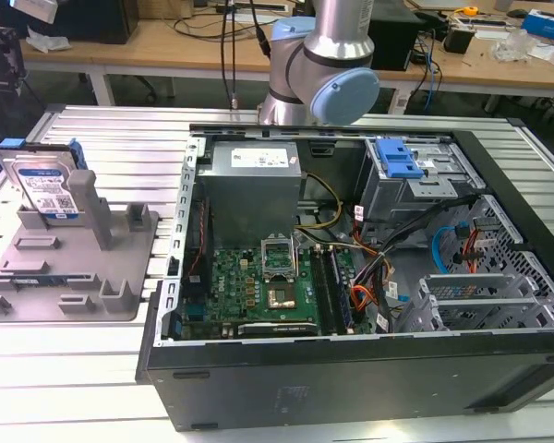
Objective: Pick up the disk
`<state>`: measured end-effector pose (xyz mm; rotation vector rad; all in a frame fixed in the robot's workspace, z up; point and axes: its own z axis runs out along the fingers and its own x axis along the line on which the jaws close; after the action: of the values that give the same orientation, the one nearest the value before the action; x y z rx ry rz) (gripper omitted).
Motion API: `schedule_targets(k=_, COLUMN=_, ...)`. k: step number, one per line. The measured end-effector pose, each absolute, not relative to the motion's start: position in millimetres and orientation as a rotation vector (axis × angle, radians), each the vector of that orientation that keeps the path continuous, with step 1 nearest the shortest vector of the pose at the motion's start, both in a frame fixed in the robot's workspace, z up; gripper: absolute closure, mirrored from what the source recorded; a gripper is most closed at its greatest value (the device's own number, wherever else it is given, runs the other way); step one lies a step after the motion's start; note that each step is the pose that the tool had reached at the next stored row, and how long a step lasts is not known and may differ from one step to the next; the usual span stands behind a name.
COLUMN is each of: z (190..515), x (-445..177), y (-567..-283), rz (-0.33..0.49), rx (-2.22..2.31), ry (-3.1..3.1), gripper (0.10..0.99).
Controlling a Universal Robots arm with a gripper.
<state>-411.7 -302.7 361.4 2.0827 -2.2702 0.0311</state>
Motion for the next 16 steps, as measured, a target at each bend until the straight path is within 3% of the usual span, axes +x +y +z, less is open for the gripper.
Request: schedule_targets(k=16, z=344, x=-417, y=-302, rz=0.041, rx=2.116, ry=-2.248, gripper=0.545)
